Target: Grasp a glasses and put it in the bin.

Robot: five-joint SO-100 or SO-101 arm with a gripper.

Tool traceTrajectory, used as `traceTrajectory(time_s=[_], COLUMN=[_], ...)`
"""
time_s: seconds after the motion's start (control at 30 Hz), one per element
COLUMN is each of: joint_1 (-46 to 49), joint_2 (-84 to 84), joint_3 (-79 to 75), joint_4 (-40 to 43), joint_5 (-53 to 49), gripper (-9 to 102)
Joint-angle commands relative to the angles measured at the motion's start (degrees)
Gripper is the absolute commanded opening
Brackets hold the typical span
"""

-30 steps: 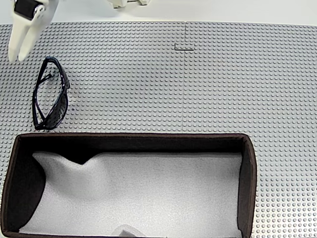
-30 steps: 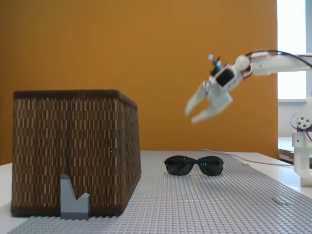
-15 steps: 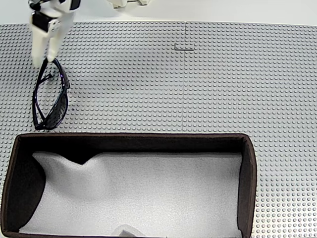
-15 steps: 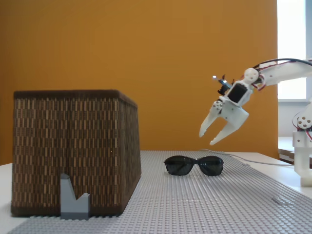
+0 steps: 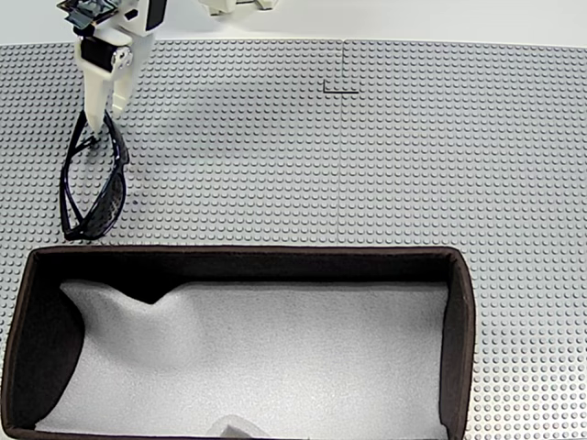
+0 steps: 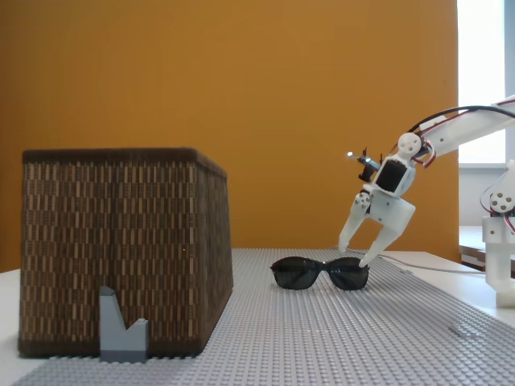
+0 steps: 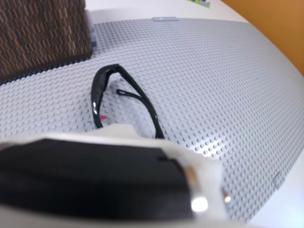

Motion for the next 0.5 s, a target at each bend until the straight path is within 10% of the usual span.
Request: traceTrajectory(time_s=[0.0, 0.3, 0.47], joint_1=[2.11, 1.93, 1.93], joint_2=[-2.81, -8.7, -9.05], joint_3=[0.53, -0.35, -1.41], joint_4=[-1.32, -4.57, -5.01], joint_5=[0.0, -0.35, -0.97], gripper=[18, 18, 0])
